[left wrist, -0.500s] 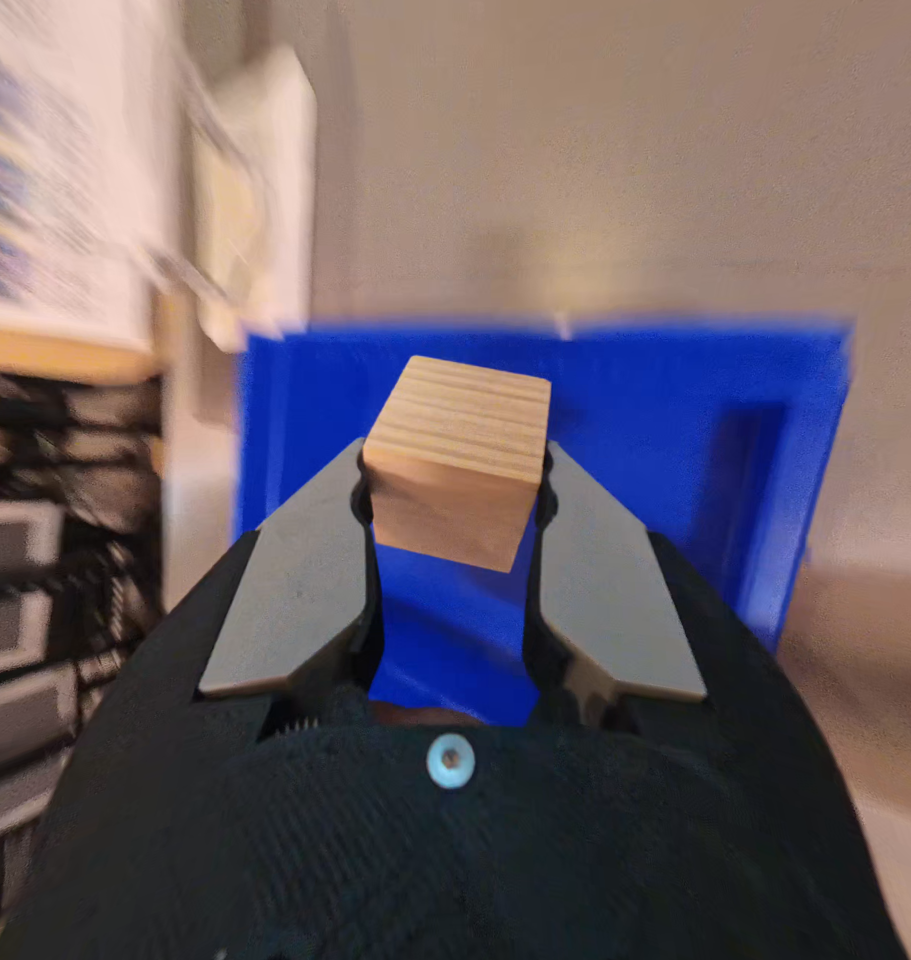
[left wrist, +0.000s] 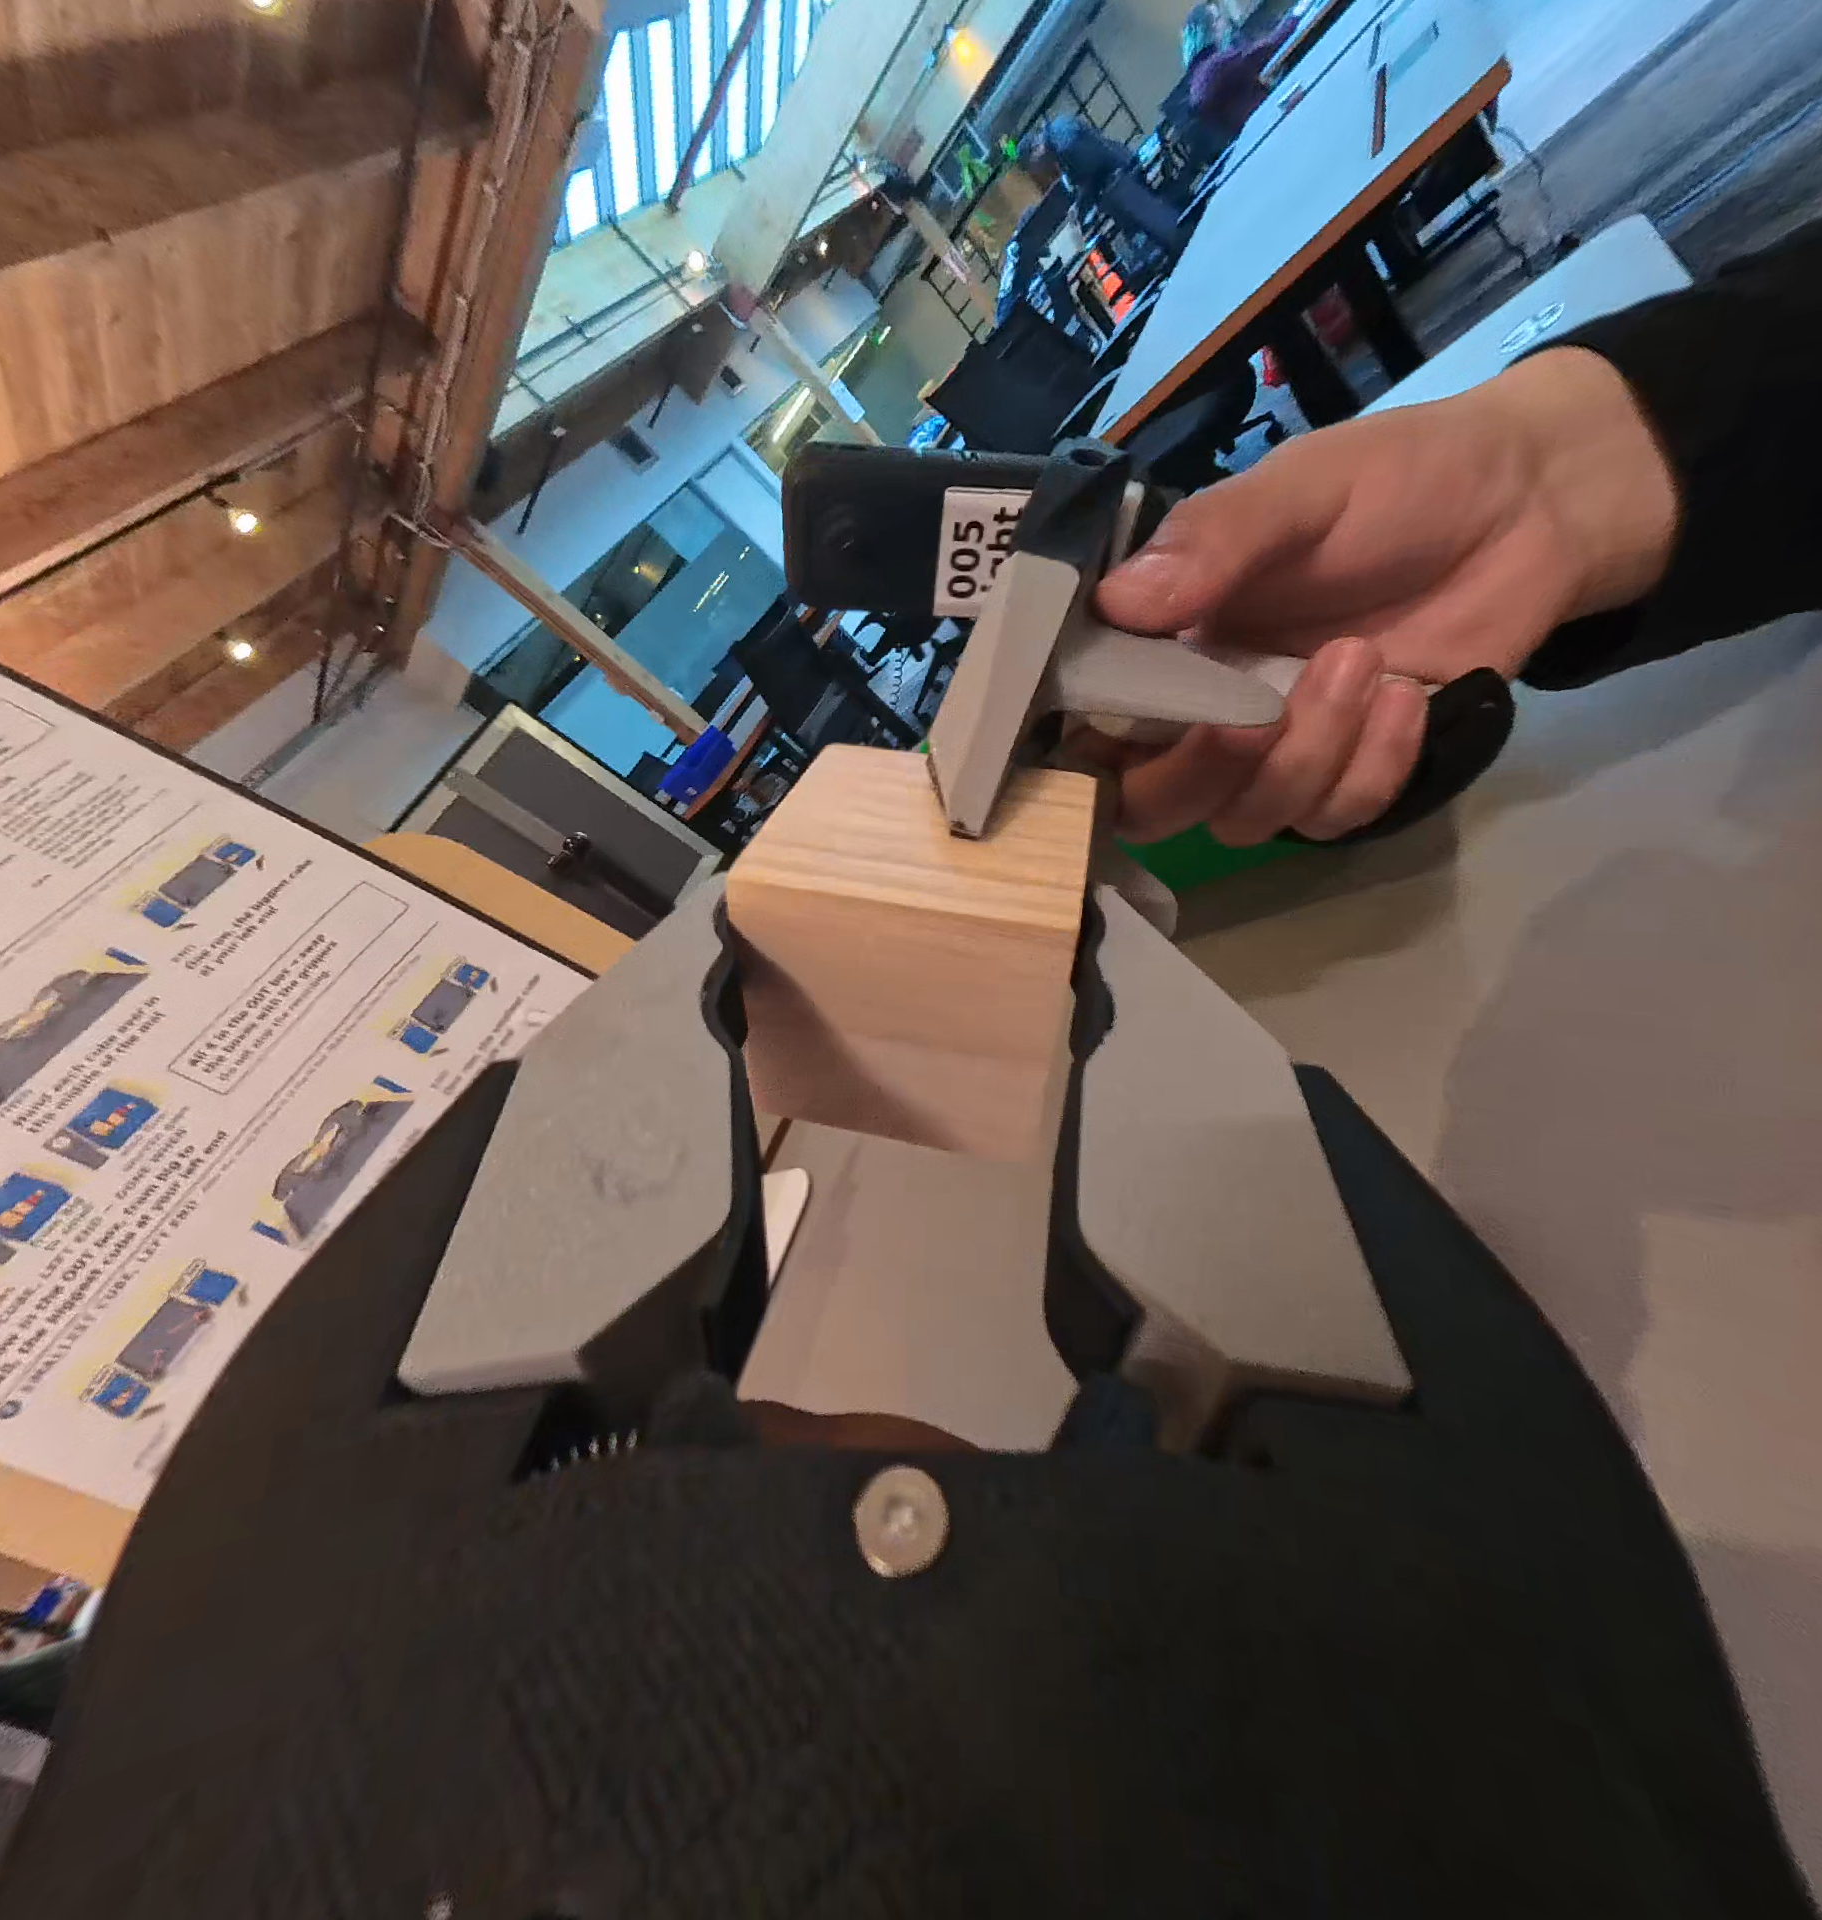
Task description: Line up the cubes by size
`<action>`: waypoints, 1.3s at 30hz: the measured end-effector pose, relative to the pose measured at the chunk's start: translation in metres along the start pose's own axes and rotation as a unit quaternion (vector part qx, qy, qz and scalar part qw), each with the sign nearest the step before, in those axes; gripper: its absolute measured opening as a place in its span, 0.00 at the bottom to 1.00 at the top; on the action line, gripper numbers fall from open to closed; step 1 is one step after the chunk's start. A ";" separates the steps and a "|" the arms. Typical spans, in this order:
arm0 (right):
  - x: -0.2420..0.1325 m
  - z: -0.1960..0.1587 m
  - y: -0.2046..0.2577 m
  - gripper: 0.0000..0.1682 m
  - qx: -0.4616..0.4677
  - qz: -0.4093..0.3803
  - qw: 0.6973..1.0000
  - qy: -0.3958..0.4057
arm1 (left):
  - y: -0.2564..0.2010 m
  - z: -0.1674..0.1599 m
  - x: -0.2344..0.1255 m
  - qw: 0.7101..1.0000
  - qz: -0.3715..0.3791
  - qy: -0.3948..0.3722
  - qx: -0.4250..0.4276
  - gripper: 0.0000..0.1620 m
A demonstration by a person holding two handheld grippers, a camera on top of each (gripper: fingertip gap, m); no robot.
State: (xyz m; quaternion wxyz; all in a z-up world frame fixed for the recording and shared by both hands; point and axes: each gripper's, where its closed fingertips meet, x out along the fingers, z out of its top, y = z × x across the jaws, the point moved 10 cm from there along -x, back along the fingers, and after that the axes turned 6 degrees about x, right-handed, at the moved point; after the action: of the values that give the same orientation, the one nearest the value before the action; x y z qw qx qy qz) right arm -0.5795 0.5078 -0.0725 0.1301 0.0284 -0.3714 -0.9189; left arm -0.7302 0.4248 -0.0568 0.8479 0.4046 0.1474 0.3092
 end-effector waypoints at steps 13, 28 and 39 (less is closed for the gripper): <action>-0.095 0.038 0.030 0.33 -0.114 -0.191 0.973 0.056 | -0.008 0.000 -0.019 0.987 0.082 0.112 -0.086 0.31; -0.270 0.025 -0.024 0.33 -0.147 -0.560 0.648 0.494 | -0.064 -0.023 -0.079 0.960 0.053 0.235 -0.141 0.23; -0.262 0.005 -0.069 0.33 -0.264 -0.438 0.643 0.570 | -0.072 -0.032 -0.087 0.957 0.049 0.238 -0.156 0.23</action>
State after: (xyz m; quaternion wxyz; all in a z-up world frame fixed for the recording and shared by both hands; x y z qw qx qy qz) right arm -0.3425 0.6273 -0.1283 -0.1000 0.6704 0.0902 -0.7297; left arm -0.7835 0.3529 -0.1327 0.8246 0.1889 0.2755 0.4566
